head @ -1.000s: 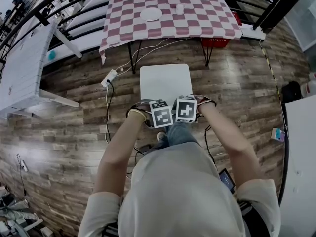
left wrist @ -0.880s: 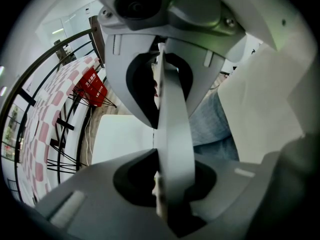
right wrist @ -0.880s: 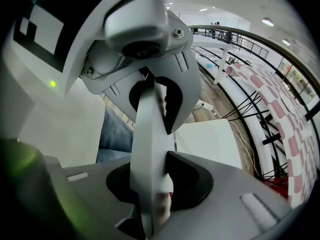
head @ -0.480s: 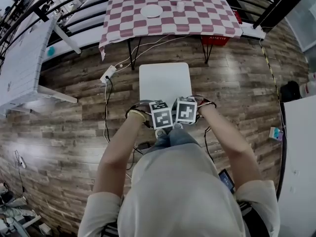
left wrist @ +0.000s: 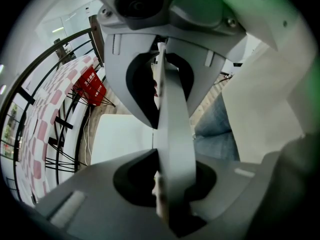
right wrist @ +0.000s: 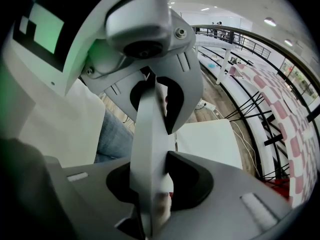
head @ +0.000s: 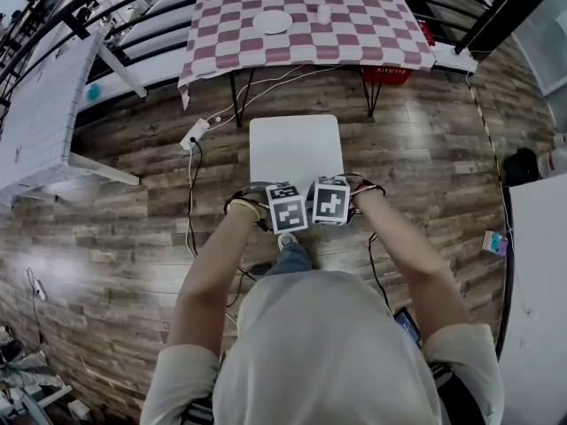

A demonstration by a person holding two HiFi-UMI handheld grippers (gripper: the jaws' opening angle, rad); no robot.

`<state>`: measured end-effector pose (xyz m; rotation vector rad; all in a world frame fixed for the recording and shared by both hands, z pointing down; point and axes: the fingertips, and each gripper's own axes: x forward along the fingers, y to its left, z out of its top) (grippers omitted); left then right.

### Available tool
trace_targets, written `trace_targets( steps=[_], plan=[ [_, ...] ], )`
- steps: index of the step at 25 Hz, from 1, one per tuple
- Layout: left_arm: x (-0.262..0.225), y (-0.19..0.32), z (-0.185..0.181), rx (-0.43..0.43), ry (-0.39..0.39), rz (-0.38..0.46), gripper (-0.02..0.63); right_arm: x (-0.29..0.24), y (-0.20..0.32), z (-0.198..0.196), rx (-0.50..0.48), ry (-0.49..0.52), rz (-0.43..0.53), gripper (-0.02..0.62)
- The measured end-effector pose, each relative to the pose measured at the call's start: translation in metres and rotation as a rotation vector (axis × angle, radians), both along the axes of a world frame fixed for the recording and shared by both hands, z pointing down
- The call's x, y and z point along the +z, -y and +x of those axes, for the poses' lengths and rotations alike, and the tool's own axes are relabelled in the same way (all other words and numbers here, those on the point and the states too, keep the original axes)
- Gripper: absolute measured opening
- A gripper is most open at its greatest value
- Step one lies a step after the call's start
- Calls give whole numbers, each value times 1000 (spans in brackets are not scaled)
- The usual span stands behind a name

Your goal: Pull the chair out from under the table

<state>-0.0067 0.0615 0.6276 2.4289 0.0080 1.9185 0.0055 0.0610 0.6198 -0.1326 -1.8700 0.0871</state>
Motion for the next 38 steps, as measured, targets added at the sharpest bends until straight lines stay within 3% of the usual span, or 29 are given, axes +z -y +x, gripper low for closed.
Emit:
trace_targets(
  steps=[38],
  plan=[
    [1,-49,8,-34,2,6,80,-1,-49,7,-21,10,-8,94]
  ],
)
